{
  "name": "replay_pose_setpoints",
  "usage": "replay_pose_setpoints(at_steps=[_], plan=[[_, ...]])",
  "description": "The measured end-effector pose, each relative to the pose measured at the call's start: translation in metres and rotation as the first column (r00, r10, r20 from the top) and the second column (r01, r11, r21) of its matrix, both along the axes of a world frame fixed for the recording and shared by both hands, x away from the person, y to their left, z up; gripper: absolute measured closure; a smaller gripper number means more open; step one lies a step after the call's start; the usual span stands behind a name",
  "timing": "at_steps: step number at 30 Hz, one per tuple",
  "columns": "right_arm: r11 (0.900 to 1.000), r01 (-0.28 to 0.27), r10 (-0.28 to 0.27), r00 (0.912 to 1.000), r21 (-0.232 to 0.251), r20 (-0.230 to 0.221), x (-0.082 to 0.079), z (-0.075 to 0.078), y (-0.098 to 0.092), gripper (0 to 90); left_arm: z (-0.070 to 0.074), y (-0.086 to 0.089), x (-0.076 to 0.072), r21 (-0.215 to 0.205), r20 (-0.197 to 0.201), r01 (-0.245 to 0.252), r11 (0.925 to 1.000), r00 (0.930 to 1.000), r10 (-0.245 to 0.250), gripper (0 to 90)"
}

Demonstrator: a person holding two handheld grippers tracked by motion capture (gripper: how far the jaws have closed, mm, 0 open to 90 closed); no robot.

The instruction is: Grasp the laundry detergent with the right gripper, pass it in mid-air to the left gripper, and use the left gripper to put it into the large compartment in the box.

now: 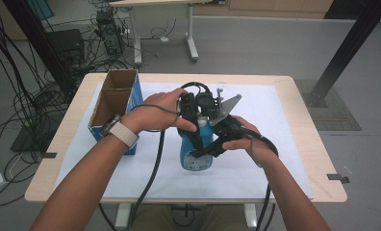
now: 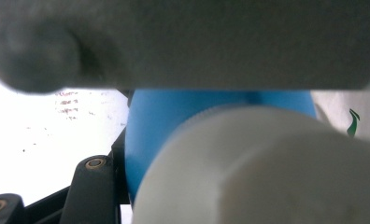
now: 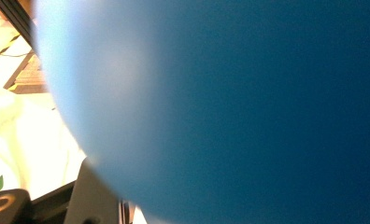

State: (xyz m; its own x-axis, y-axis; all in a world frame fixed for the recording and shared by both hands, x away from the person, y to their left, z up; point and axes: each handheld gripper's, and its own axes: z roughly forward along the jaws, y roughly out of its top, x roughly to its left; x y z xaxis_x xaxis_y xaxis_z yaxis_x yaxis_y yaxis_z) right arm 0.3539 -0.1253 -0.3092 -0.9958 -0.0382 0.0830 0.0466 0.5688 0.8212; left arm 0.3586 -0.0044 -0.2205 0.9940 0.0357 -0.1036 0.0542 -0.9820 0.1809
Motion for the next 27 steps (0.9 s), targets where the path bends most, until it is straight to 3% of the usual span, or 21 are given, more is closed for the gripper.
replay_pose_setpoints(at_steps=[27], plan=[[1.0, 0.0, 0.0, 0.9999, -0.005, -0.014, 0.0001, -0.0005, 0.0011, 43.7, -0.0011, 0.0018, 0.0011, -0.002, -0.009, -0.006, 1.0, 0.9999, 0.006, 41.0]])
